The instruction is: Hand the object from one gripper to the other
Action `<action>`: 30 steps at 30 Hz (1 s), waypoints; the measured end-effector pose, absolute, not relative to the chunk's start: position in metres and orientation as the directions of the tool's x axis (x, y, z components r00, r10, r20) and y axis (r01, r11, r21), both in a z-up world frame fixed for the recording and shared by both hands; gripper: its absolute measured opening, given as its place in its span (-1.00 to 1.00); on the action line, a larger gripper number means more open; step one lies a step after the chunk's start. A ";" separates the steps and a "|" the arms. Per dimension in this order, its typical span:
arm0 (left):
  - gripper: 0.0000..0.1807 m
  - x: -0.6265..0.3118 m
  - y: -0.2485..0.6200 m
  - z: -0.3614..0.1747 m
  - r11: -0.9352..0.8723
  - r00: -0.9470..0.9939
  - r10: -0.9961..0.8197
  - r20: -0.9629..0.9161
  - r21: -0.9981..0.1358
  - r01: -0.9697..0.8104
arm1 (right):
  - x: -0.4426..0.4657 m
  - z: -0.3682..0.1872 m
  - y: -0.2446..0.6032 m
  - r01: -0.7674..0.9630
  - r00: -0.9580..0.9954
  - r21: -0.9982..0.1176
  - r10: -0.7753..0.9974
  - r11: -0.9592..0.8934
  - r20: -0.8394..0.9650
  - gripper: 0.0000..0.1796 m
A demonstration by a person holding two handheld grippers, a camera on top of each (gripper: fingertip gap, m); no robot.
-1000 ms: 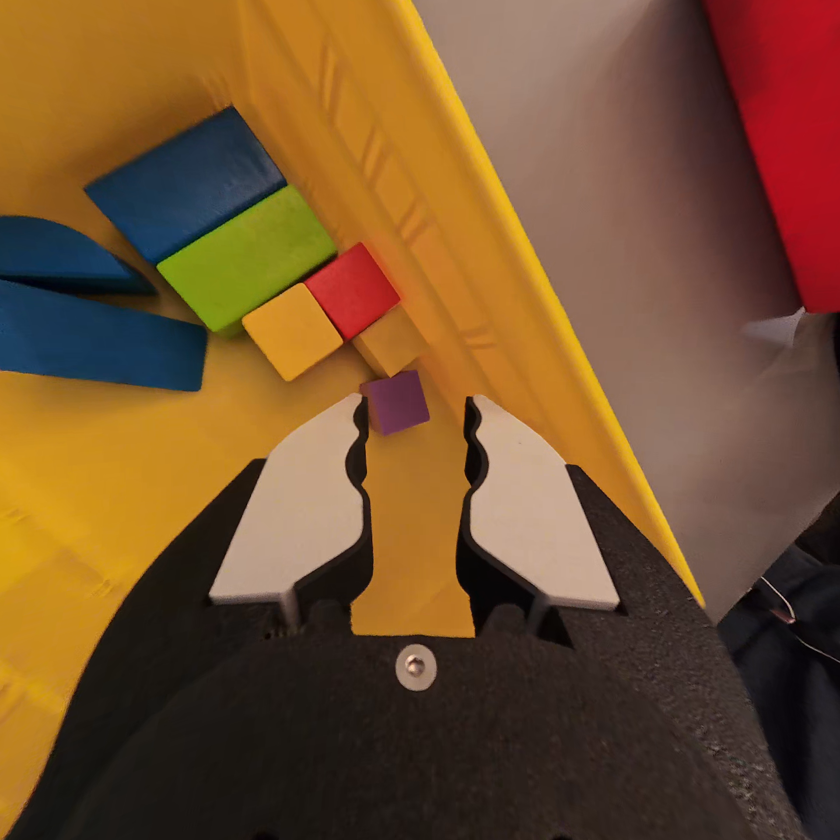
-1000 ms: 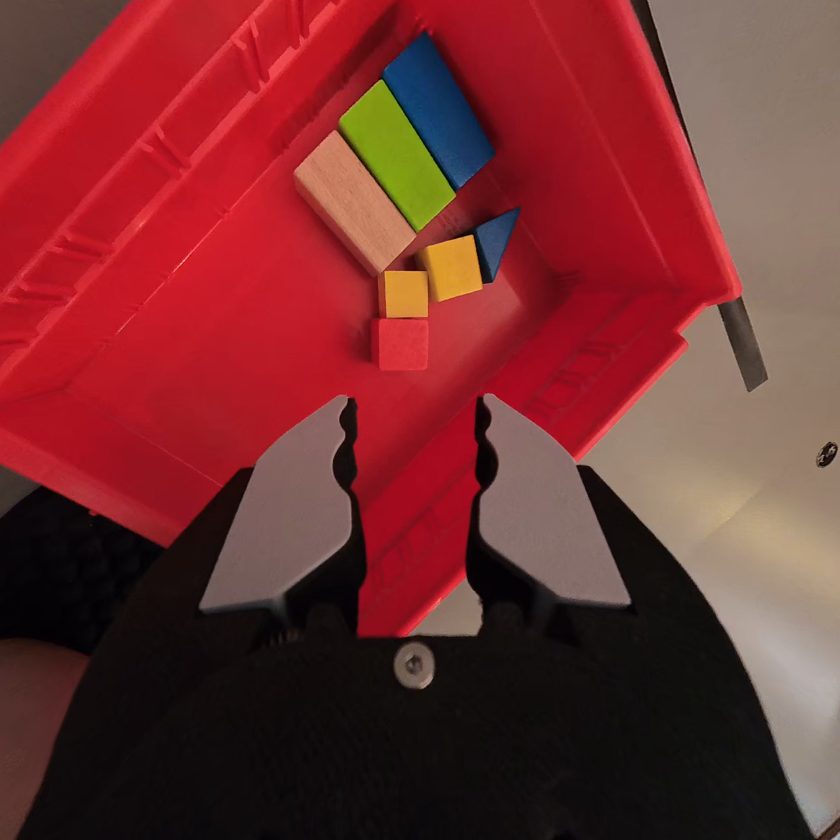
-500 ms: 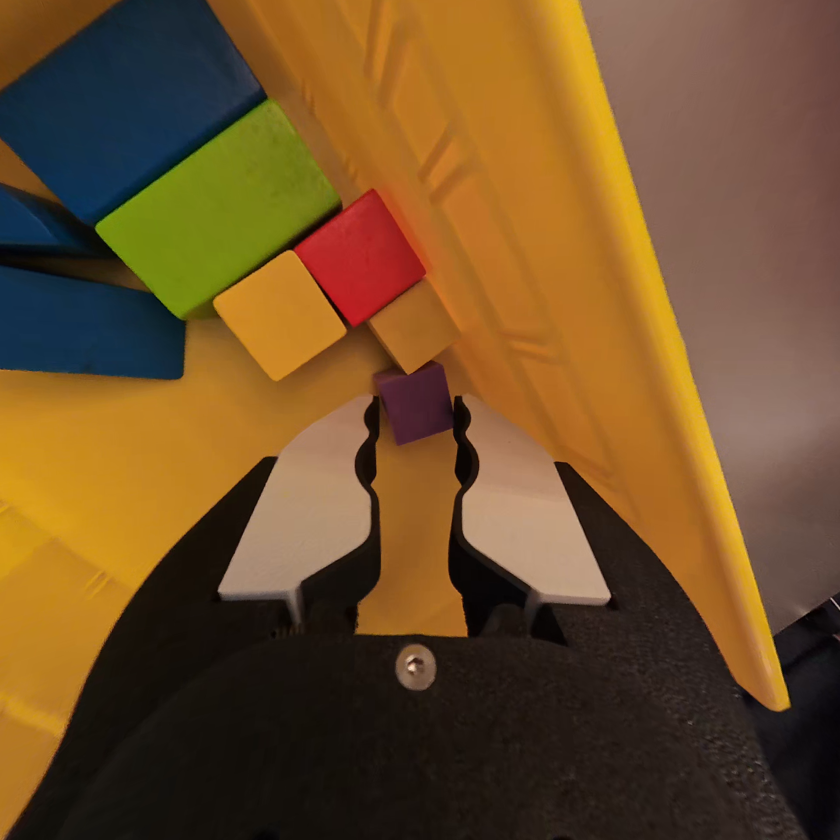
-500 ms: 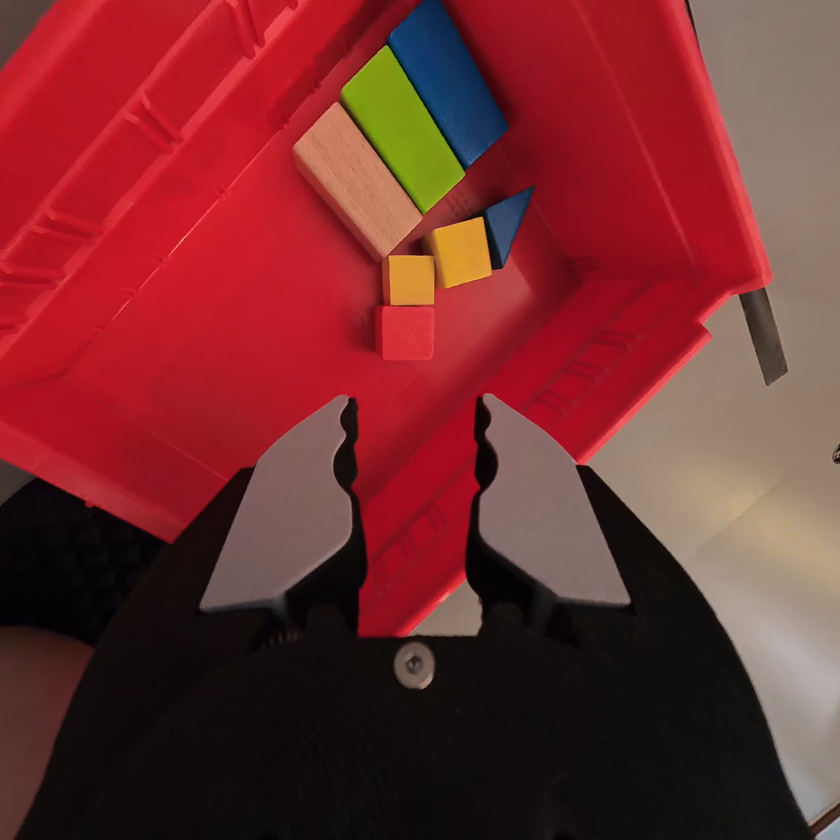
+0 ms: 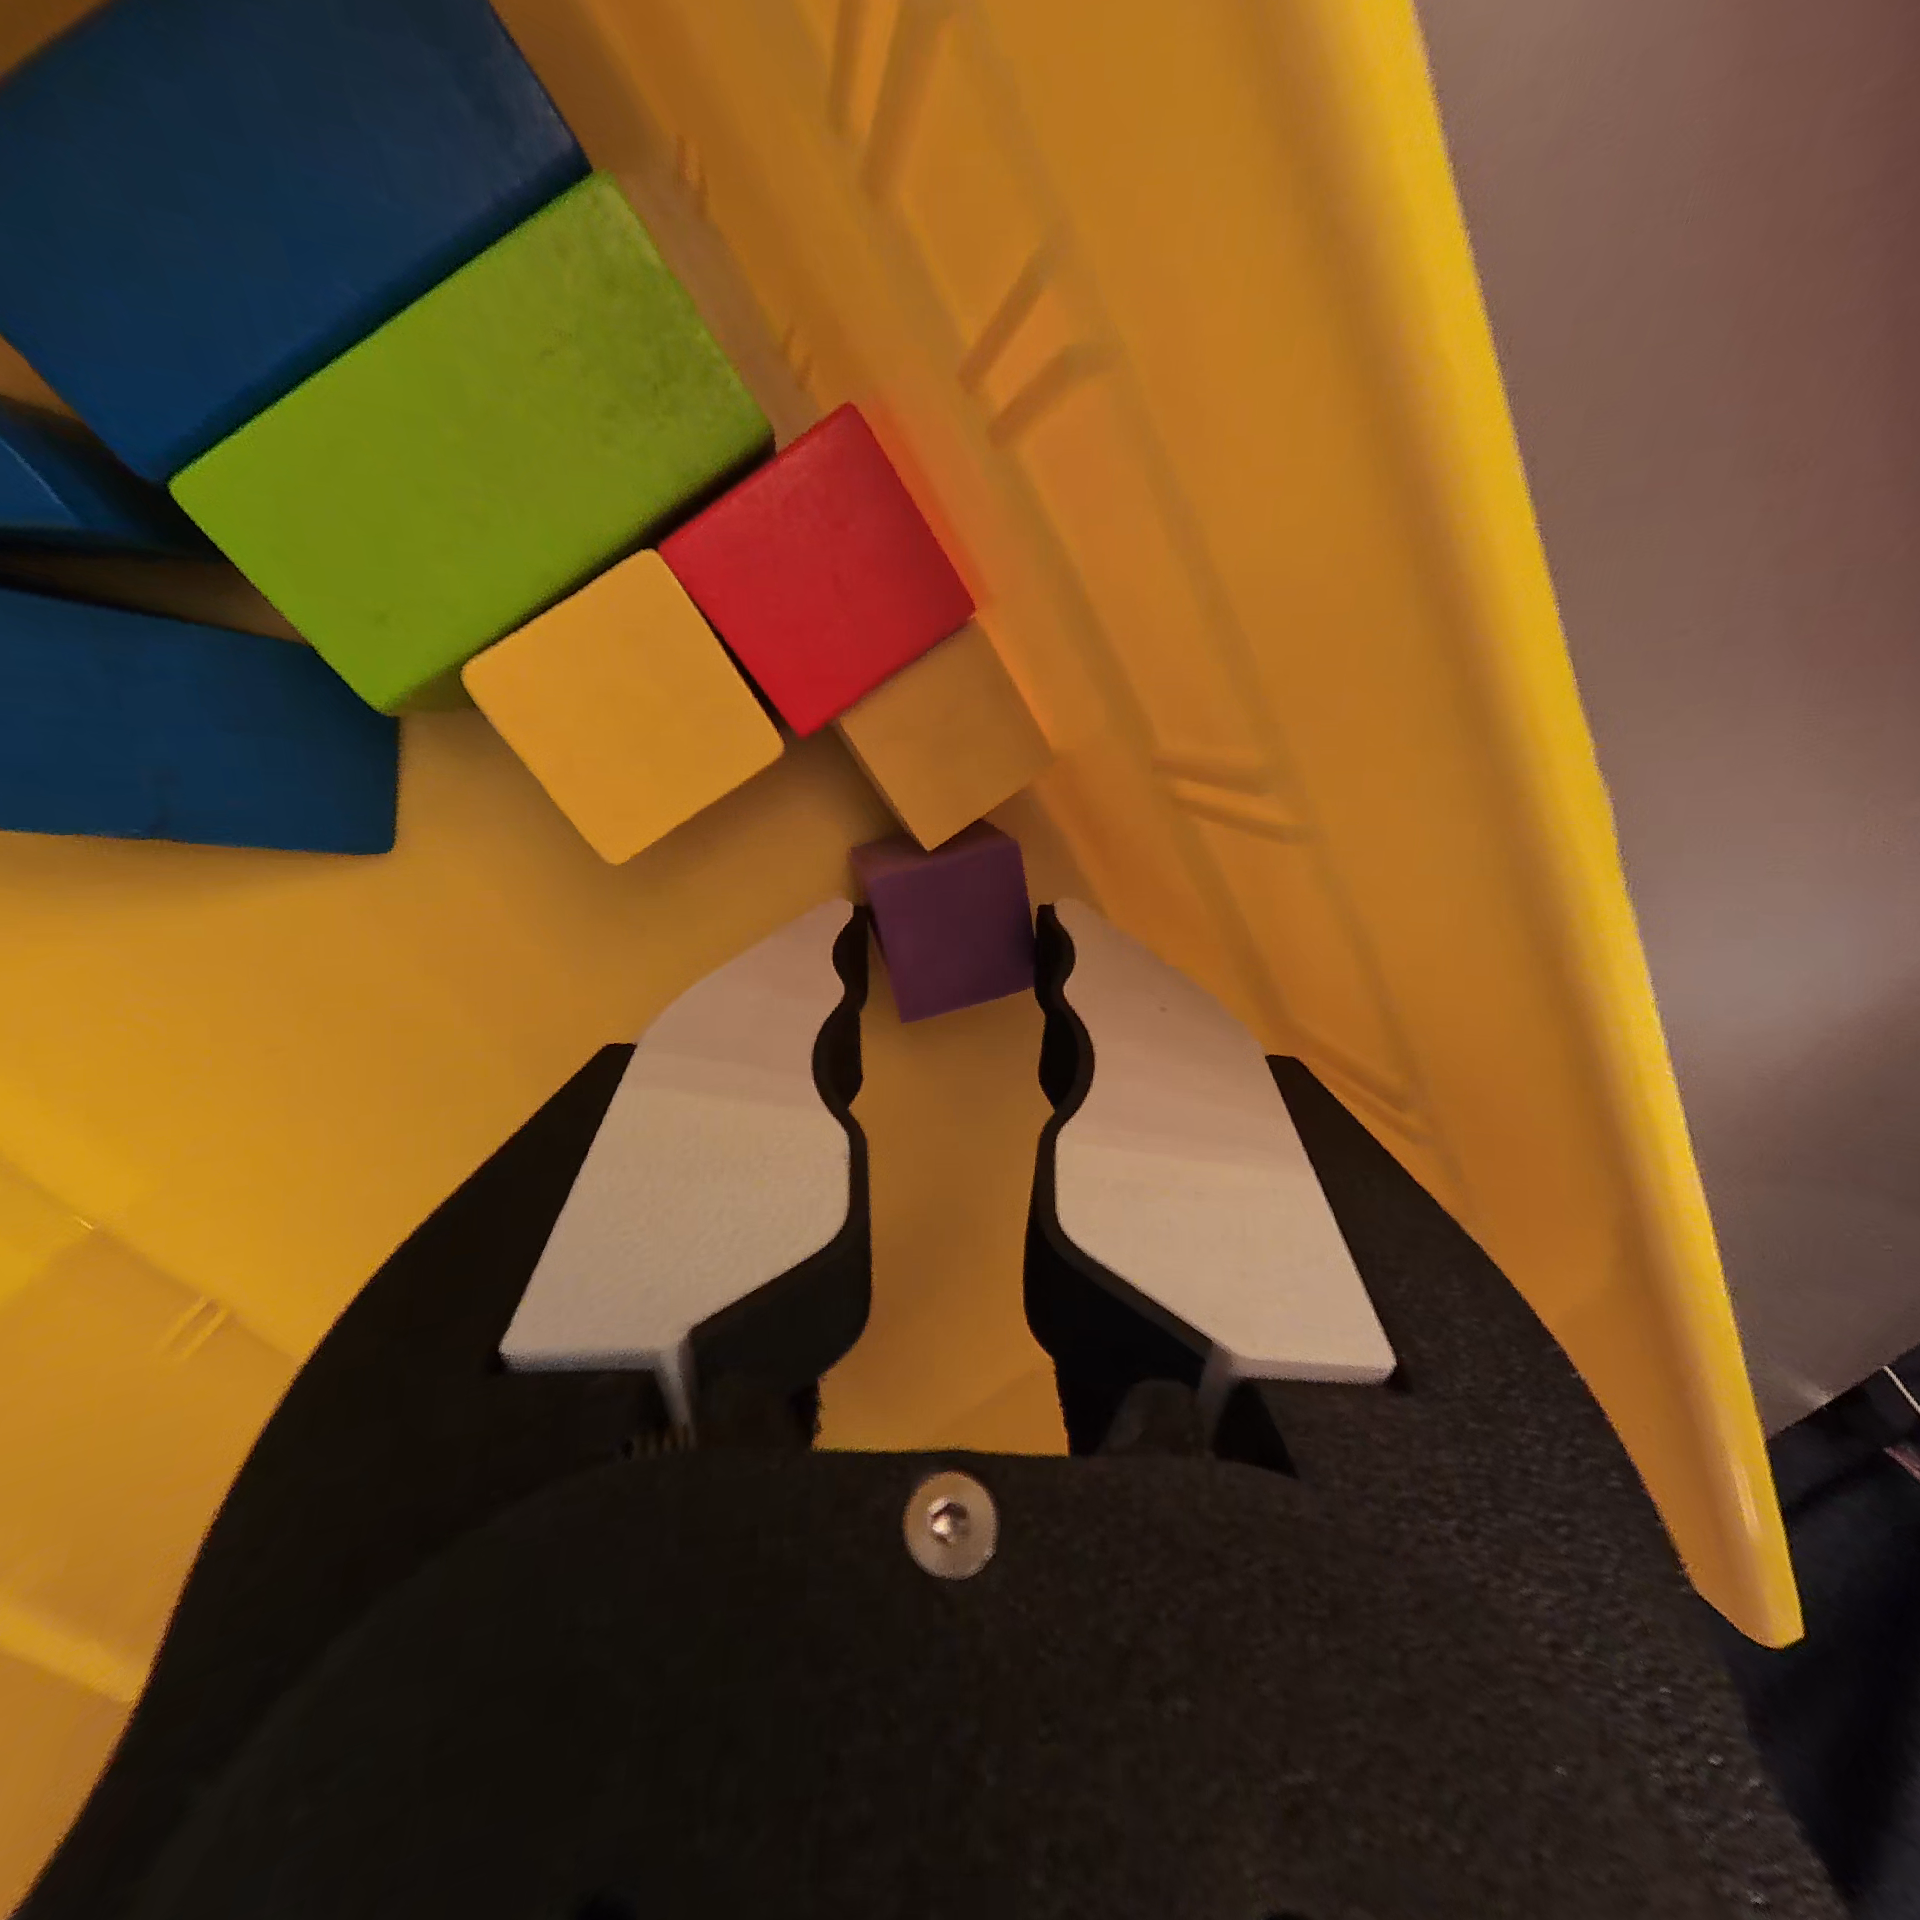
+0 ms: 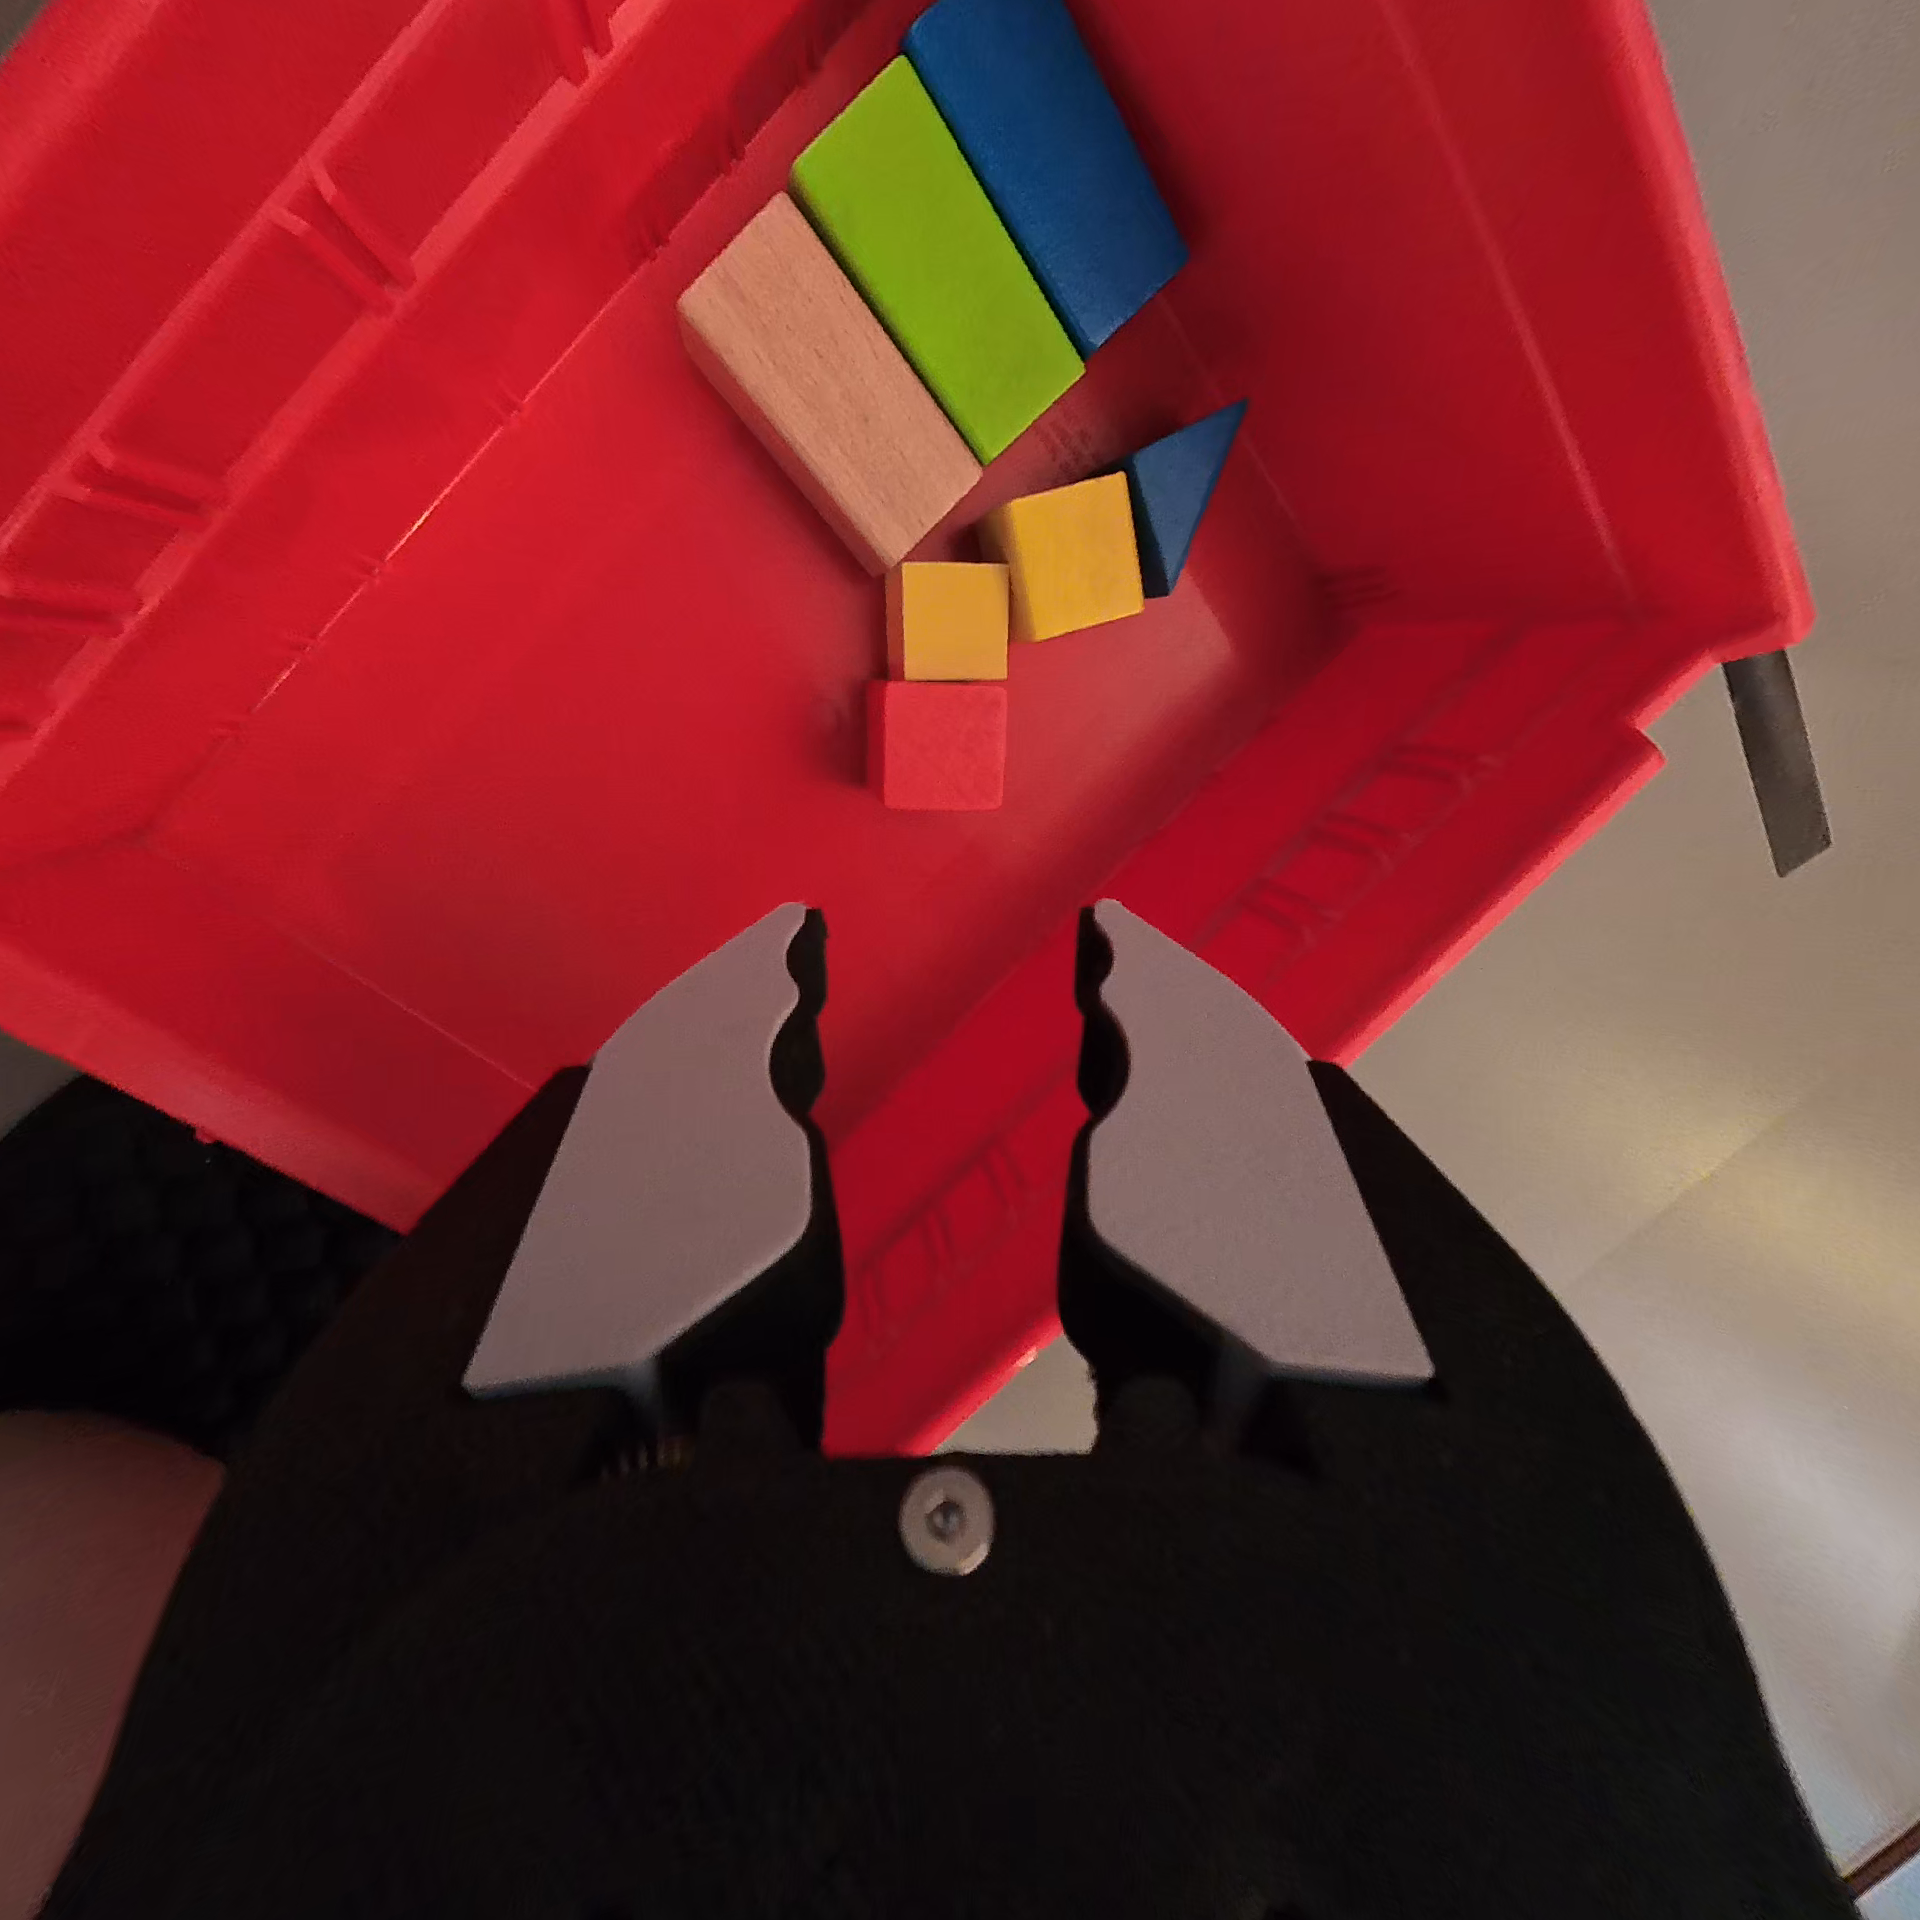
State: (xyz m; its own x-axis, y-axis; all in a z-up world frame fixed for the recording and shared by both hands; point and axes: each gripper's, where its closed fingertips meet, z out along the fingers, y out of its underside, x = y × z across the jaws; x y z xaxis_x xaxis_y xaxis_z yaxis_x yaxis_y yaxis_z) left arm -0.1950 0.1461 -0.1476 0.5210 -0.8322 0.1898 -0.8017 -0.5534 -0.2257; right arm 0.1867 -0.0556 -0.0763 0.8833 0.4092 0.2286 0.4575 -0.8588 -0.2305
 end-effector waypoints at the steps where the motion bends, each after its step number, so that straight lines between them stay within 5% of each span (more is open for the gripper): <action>1: -0.67 -0.195 0.146 -0.148 -0.555 0.523 -0.831 0.189 -0.224 -0.801 | 0.187 -0.077 -0.056 0.457 0.883 -0.229 0.409 -0.859 0.228 -0.47; 15: -0.69 -0.206 0.153 -0.141 -0.547 0.524 -0.837 0.156 -0.221 -0.808 | 0.185 -0.080 -0.057 0.463 0.881 -0.208 0.419 -0.862 0.221 -0.49; 20: -0.69 -0.207 0.154 -0.084 -0.577 0.476 -0.816 0.327 -0.413 -0.705 | 0.186 -0.067 -0.052 0.459 0.878 -0.247 0.394 -0.853 0.271 -0.52; 24: -0.69 -0.195 0.129 0.005 -0.540 0.206 -0.833 0.514 -0.671 -0.508 | 0.172 -0.021 -0.032 0.515 0.838 -0.386 0.355 -0.765 0.414 -0.55; 27: -0.69 -0.185 0.086 0.073 -0.475 -0.141 -0.827 0.545 -0.810 -0.343 | 0.128 0.035 0.002 0.611 0.783 -0.574 0.314 -0.545 0.536 -0.52; 30: -0.69 -0.173 0.051 0.113 -0.418 -0.352 -0.810 0.469 -0.883 -0.215 | 0.036 0.086 0.026 0.684 0.708 -0.716 0.361 -0.138 0.607 -0.41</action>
State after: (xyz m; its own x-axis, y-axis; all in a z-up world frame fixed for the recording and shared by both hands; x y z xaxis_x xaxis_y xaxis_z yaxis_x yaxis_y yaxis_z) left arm -0.1735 0.0515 0.1130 -0.3522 -0.8096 0.4695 -0.2150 -0.4182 -0.8825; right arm 0.0363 0.0259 0.0862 0.7080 0.3610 0.6070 0.6843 -0.1384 -0.7159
